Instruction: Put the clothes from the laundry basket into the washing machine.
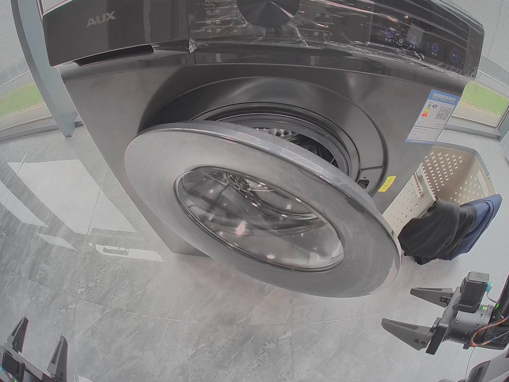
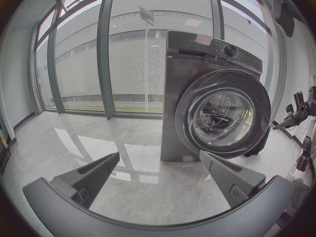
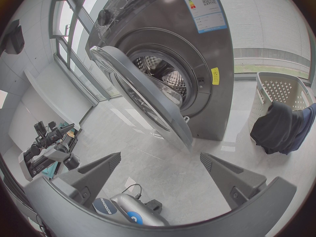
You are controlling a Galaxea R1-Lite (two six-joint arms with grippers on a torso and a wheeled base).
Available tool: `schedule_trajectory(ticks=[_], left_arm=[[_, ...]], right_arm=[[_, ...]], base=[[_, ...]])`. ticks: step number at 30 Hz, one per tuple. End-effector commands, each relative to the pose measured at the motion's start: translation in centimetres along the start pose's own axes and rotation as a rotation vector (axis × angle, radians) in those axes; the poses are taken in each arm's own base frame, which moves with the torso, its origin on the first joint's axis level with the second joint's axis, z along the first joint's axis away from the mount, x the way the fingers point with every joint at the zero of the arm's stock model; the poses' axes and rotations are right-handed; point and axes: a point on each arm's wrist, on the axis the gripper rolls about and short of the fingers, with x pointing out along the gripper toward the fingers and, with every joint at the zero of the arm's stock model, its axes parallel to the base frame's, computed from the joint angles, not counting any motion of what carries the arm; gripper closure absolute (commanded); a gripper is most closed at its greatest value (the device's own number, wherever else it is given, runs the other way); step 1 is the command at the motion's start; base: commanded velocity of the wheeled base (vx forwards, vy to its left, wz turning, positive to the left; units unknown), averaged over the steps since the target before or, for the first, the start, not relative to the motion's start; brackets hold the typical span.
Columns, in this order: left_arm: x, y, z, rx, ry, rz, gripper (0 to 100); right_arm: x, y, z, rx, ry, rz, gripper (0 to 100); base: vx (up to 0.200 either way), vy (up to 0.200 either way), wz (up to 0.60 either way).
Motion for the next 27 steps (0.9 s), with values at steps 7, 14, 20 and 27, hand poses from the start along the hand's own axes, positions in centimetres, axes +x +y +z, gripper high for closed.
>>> schedule_trajectory(ticks=[7,14,20,27], left_arm=[[0.0,0.0,-0.4,0.002,0.001,0.0,0],[0.0,0.0,-0.4,0.002,0.003,0.0,0],[0.0,0.0,-0.4,-0.001,0.003,0.0,0],[0.0,0.0,-0.4,-0.004,0.003,0.0,0]], right_arm=[[1.0,0.6,1.9,0.0,-0.044,0.018,0],[5.0,1.0,3.2,-0.028,0.015,0.003,0],[6.9,1.1,4.4,-0.051,-0.028,-0.001,0],[6.8,1.7,3.5,-0.062,-0.004,0.024,0]], base=[[0.0,0.0,0.0],[0.0,0.0,0.0],[0.0,0.0,0.0],[0.0,0.0,0.0]])
